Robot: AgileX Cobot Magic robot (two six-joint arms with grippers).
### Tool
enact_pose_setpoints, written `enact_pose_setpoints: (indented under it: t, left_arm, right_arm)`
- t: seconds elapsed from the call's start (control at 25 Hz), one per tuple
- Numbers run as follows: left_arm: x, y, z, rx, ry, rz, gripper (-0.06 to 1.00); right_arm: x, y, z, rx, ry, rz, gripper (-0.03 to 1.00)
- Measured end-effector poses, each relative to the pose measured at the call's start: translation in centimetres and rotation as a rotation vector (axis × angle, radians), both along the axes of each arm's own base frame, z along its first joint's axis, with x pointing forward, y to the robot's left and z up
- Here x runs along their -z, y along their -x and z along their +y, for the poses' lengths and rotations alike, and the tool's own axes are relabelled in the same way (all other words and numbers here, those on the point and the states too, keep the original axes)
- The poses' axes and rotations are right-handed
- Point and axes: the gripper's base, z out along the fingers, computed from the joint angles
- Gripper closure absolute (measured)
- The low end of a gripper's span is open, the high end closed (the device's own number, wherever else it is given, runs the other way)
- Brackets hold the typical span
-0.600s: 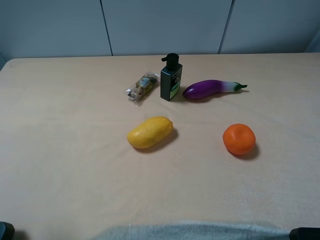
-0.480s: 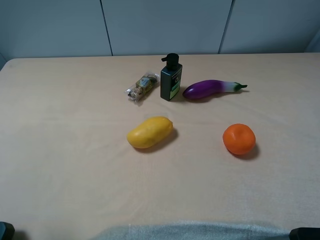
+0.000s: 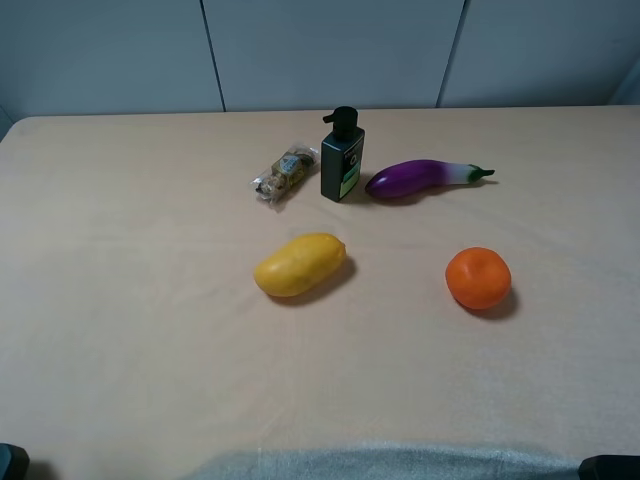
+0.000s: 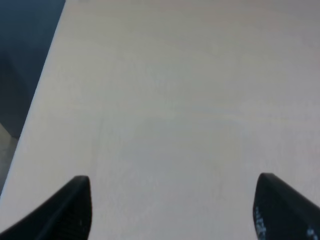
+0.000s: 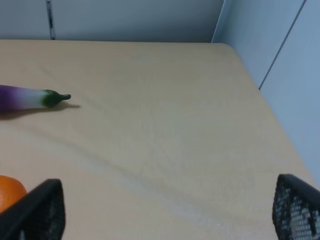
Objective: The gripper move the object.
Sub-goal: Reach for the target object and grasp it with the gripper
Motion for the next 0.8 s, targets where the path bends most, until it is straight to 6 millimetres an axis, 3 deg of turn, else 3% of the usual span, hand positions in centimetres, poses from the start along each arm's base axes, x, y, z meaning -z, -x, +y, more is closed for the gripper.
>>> enact_pose_setpoints:
  t: [0.8]
  left_arm:
    - [0.0,0.0,0.0,0.0,0.0,0.0,0.21]
  right_arm:
    - [-0.02,-0.03,-0.16,0.011,0.017,0.003,0.34]
